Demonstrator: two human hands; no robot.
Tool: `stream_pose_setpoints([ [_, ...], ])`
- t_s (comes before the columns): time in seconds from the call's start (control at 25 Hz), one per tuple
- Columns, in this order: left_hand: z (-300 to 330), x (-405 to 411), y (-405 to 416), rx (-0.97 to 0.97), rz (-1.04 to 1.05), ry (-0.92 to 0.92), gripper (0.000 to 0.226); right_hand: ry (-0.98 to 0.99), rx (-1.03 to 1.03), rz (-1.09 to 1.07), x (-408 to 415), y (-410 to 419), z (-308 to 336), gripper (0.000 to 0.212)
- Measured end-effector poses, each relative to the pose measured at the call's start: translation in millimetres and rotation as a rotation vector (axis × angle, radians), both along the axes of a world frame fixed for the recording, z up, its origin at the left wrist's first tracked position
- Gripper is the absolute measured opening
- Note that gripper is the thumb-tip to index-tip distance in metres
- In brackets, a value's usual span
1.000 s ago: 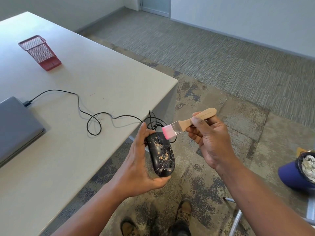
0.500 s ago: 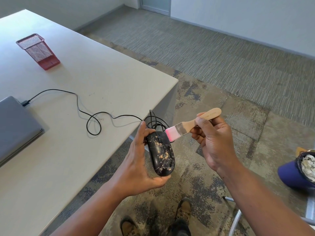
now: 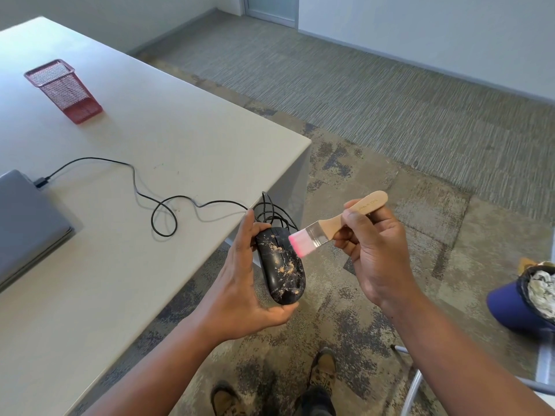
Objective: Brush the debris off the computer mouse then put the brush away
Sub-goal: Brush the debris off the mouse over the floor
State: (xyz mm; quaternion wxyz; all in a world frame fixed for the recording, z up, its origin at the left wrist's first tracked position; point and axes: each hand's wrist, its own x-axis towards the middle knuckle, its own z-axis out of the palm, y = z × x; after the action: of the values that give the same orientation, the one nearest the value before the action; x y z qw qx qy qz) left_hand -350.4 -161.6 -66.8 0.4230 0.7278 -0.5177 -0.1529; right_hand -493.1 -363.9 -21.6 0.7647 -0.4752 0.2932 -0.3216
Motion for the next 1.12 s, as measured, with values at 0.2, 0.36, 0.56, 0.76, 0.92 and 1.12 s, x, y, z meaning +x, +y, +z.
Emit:
stream_pose_setpoints([
  [0.2, 0.4, 1.7, -1.8, -0.007, -0.001, 0.000, 0.153, 0.075, -0.064, -0.050, -3.1, -2.1, -5.7, 0.014],
  [0.36, 0.1, 3.6, -2.4, -0.023, -0.004, -0.008, 0.153, 0.038, -0.046, -0.002, -4.8, 0.2, -6.2, 0.013],
  [0.56, 0.4, 3.7, -3.3, -0.035, -0.002, -0.018, 0.152, 0.019, -0.005, -0.046, -7.3, 0.7, -7.6, 0.010],
  [0.76, 0.6, 3.2, -3.2, -0.049, -0.005, -0.004, 0.150, 0.059, -0.039, -0.067, -9.8, 2.7, -9.7, 0.012],
  [0.92, -2.5, 4.2, -4.6, -0.070, 0.001, 0.008, 0.151, -0.004, -0.022, -0.018, -10.9, 5.6, -8.0, 0.012],
  [1.12, -4.5, 5.3, -4.9, -0.095, 0.014, 0.033, 0.152, -0.010, -0.036, -0.038, -12.8, 7.1, -10.8, 0.012],
])
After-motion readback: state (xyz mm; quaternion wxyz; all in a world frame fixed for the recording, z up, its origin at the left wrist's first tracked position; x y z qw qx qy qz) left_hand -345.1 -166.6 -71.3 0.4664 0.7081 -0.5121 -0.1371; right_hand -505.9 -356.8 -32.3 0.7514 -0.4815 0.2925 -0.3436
